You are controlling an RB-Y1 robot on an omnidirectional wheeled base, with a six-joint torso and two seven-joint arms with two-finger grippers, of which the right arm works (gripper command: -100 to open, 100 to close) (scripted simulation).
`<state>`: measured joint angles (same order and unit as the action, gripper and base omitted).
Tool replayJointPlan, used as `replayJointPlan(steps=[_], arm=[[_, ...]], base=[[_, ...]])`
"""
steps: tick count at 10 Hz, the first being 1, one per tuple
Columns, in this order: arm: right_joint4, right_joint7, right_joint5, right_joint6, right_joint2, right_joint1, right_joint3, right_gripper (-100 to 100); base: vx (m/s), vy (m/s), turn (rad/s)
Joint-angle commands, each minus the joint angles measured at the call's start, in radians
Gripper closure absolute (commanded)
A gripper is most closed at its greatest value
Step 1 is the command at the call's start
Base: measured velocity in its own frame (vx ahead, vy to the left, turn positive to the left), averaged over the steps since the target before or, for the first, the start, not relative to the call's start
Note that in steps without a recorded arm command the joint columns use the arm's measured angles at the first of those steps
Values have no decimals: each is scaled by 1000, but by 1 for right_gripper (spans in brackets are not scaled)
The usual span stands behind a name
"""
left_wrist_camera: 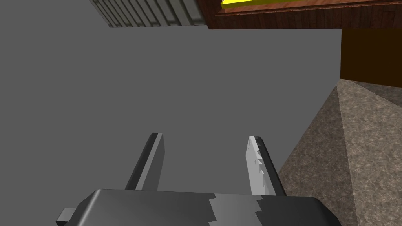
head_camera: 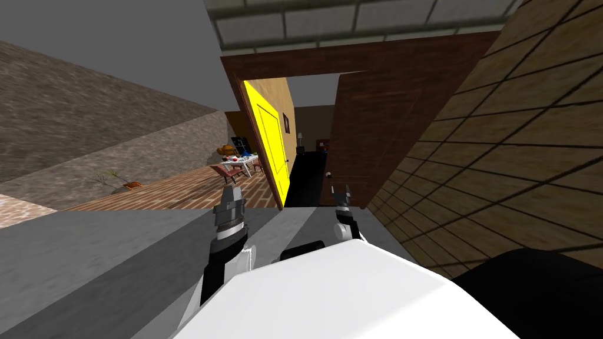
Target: Push the door open
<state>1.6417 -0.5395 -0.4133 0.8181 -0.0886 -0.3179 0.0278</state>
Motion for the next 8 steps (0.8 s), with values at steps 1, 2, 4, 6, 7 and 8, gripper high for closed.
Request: replayJointPlan(steps=[1, 2, 4, 6, 7, 8], arm=[[-31, -20, -25, 4, 3, 9, -1, -100], [-55, -34, -40, 10, 4, 16, -2, -100], [-103, -61, -70, 21, 5, 30, -3, -100], [-150, -87, -100, 32, 9, 44, -5, -100], [-173, -100, -114, 37, 10, 51, -6, -100], [-196, -113, -129, 43, 12, 58, -7, -100]], base=[[31, -147, 184], [27, -129, 171], [37, -136, 174], [25, -126, 212], [11, -144, 175], [3, -140, 155]])
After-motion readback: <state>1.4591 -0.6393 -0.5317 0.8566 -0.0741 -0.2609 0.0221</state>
